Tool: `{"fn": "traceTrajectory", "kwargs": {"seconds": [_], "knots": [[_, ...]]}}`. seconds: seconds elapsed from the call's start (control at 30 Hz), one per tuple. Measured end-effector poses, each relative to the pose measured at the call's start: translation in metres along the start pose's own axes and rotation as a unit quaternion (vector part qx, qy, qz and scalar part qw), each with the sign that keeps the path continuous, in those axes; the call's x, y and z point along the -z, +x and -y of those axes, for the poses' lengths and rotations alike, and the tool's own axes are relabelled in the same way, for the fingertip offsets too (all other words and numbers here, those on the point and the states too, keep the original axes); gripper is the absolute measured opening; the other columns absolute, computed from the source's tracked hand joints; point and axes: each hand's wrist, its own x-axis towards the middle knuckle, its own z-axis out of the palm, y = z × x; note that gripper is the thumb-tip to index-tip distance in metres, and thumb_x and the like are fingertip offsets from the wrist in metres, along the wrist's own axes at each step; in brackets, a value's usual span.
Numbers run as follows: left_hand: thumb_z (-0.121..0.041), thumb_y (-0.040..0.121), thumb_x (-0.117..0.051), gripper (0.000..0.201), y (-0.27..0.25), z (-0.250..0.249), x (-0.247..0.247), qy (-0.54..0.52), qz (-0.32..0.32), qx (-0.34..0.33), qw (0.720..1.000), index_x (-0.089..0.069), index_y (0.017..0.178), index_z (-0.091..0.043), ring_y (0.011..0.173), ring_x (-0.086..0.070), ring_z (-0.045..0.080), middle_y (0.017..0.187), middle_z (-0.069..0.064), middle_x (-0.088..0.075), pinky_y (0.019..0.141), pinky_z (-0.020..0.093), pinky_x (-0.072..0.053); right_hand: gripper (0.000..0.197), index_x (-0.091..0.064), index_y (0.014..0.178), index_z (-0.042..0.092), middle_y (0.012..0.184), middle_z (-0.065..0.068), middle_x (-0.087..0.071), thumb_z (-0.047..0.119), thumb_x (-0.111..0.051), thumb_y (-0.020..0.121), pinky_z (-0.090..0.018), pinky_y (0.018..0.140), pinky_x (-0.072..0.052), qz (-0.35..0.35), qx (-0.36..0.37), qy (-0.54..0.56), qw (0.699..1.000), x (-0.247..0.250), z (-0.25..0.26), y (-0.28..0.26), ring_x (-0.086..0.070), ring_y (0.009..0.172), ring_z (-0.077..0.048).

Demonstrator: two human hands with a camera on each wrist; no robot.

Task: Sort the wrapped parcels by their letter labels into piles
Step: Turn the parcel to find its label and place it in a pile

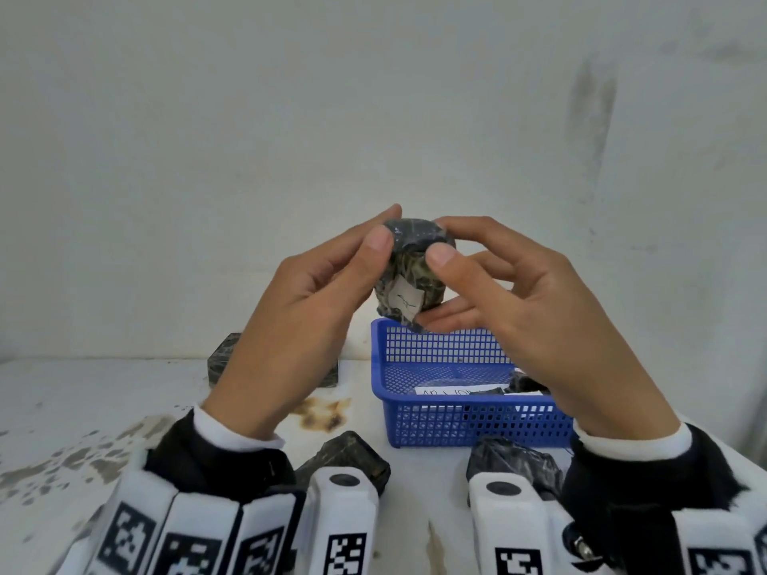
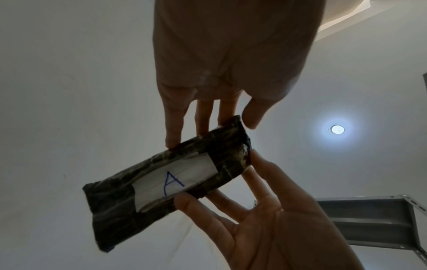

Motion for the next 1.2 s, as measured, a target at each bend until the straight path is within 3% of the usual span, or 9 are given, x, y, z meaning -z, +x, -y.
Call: {"fn": "traceTrajectory", "kwargs": {"seconds": [0.1,0.33,0.4,0.47,0.6,0.77,0.9,1.07,1.2], "knots": [[-0.034,0.087,-0.051,0.033,0.0007,0.0020,0.0000,-0.018,-0.009,-0.006,1.000,-0.070,0.114,-0.025,0.120,-0.059,0.003,0.125,-0.013,-0.067,0.105,0.026,-0.045,0.033,-0.071,0.101,0.044,0.090,0.001,-0.076,0.057,-0.063,0.070,-0.038,0.081,-0.062,0.000,0.005,-0.005,1.000,-0.0016,0.0004,-0.0003,-0.076,0.070,-0.019],[-0.039,0.090,-0.059,0.034,-0.0003,-0.0024,-0.0008,0.011,-0.025,0.005,1.000,-0.070,0.116,-0.020,0.118,-0.060,0.001,0.120,-0.019,-0.068,0.107,0.036,-0.043,0.028,-0.071,0.098,0.043,0.093,0.004,-0.075,0.055,-0.066,0.074,-0.045,0.086,-0.060,-0.011,0.008,-0.007,1.000,-0.0026,-0.0008,-0.0005,-0.076,0.074,-0.021],[-0.048,0.089,-0.052,0.040,-0.0014,-0.0036,-0.0015,0.019,-0.014,0.035,0.999,-0.070,0.116,-0.027,0.113,-0.063,0.004,0.116,-0.020,-0.069,0.101,0.034,-0.049,0.021,-0.073,0.098,0.040,0.097,0.005,-0.075,0.048,-0.070,0.079,-0.041,0.087,-0.060,-0.016,0.008,-0.007,1.000,-0.0010,-0.0020,-0.0012,-0.076,0.080,-0.023],[-0.049,0.086,-0.047,0.041,-0.0015,-0.0041,-0.0011,0.015,-0.005,0.064,0.998,-0.072,0.113,-0.031,0.101,-0.070,0.013,0.109,-0.012,-0.074,0.091,0.030,-0.056,0.017,-0.075,0.098,0.034,0.099,0.007,-0.075,0.039,-0.073,0.082,-0.027,0.085,-0.060,-0.019,0.010,0.003,1.000,-0.0006,-0.0006,-0.0016,-0.075,0.084,-0.018],[-0.023,0.088,-0.061,0.018,-0.0004,-0.0017,0.0027,0.021,-0.024,0.068,0.997,-0.073,0.101,-0.023,0.087,-0.074,0.020,0.095,0.003,-0.077,0.081,0.028,-0.058,0.023,-0.076,0.102,0.027,0.095,0.005,-0.078,0.035,-0.072,0.081,-0.020,0.077,-0.057,-0.020,0.009,0.037,0.999,-0.0021,0.0010,-0.0030,-0.075,0.085,-0.010],[-0.016,0.079,-0.067,0.051,0.0012,-0.0010,0.0059,-0.030,-0.015,0.089,0.995,-0.055,0.129,-0.021,0.095,-0.072,0.017,0.107,0.002,-0.075,0.086,0.028,-0.058,0.066,-0.058,0.129,0.039,0.128,0.006,-0.060,0.014,-0.083,0.074,-0.020,0.080,-0.058,-0.045,-0.004,0.067,0.997,-0.0013,-0.0052,-0.0008,-0.073,0.097,-0.008],[-0.028,0.072,-0.066,0.057,0.0017,-0.0008,0.0047,-0.020,-0.029,0.064,0.997,-0.060,0.128,-0.020,0.094,-0.072,0.020,0.098,-0.003,-0.075,0.089,0.039,-0.057,0.076,-0.048,0.142,0.030,0.113,0.000,-0.073,0.012,-0.080,0.076,-0.026,0.085,-0.059,-0.032,-0.026,0.091,0.995,-0.0019,-0.0063,0.0014,-0.074,0.096,-0.012],[-0.034,0.071,-0.064,0.047,0.0013,-0.0012,0.0024,-0.012,-0.037,0.061,0.997,-0.066,0.117,-0.024,0.083,-0.071,0.014,0.090,0.000,-0.075,0.071,0.025,-0.058,0.064,-0.053,0.139,0.027,0.105,0.001,-0.076,0.019,-0.077,0.080,-0.032,0.090,-0.059,-0.026,-0.034,0.071,0.997,-0.0025,-0.0054,0.0017,-0.074,0.095,-0.015],[-0.031,0.075,-0.064,0.037,0.0017,-0.0002,-0.0004,-0.006,-0.028,0.069,0.997,-0.067,0.111,-0.022,0.076,-0.069,0.013,0.086,0.005,-0.074,0.066,0.023,-0.057,0.056,-0.058,0.134,0.030,0.103,0.003,-0.077,0.025,-0.075,0.081,-0.033,0.090,-0.059,-0.021,-0.032,0.057,0.998,-0.0040,-0.0039,0.0014,-0.074,0.096,-0.016]]}}
